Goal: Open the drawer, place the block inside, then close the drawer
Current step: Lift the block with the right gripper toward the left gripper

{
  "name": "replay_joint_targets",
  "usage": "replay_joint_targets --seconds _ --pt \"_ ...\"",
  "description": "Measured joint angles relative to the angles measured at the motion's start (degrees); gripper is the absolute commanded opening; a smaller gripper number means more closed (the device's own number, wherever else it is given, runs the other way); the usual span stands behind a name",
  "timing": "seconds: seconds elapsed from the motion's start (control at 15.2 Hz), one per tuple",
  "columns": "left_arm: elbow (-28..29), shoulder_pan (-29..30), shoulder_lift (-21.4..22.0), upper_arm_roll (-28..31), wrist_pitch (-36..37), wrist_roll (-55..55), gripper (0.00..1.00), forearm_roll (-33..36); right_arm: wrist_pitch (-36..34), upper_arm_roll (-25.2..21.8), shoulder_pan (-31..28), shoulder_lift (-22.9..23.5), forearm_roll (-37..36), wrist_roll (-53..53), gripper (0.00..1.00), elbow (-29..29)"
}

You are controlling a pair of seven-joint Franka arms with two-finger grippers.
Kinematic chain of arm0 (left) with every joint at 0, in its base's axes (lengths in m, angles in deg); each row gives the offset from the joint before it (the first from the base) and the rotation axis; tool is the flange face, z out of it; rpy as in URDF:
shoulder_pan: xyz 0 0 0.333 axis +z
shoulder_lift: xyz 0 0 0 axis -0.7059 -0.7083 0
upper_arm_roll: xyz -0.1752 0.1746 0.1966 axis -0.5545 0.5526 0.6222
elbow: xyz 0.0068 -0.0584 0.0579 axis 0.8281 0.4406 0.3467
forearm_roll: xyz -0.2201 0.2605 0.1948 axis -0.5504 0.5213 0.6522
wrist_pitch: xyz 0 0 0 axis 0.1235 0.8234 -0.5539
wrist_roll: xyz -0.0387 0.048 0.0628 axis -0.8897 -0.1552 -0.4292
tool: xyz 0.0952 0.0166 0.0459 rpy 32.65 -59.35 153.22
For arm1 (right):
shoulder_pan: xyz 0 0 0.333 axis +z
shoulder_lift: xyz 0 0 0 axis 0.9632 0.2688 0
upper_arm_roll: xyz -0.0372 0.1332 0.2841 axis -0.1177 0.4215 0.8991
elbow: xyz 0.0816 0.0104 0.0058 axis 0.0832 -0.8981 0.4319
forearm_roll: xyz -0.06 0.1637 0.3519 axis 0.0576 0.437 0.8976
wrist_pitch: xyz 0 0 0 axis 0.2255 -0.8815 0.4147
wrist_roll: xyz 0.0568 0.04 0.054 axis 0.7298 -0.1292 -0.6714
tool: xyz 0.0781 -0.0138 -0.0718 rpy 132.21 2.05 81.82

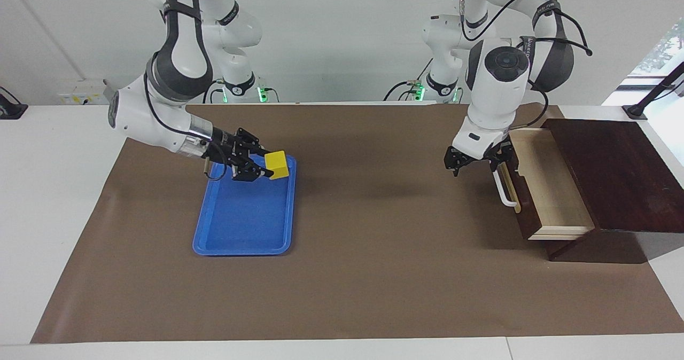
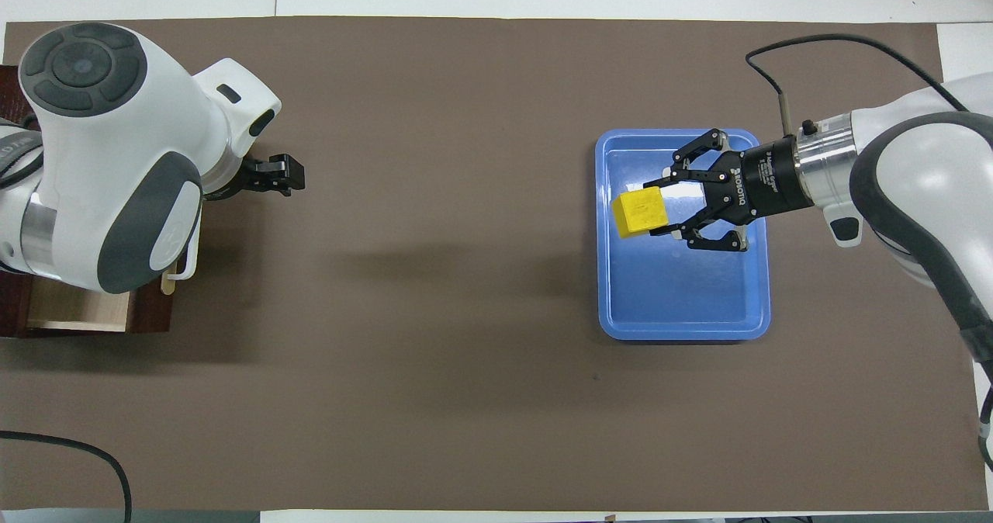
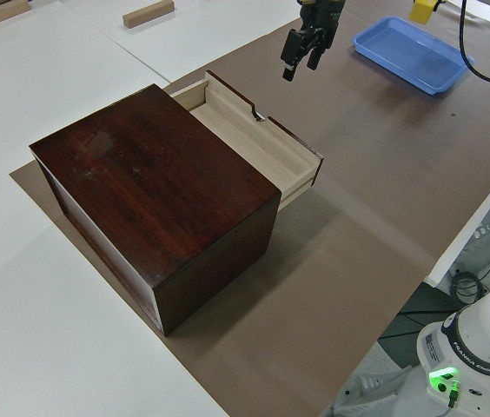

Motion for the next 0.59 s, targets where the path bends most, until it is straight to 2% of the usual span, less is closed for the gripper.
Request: replay_joint_targets --seconds 0.26,0.59 --pt "-2.9 -4.0 0.1 -0.3 0.1 27.6 1.00 -3.8 1.0 0.2 5.9 0.1 0.0 12.5 0.00 5.6" --pt "-4.2 -8.4 0.1 -0.5 0.6 61.2 1.00 -6.1 3.8 0.2 9.4 0.4 0.0 18.0 0.00 7.0"
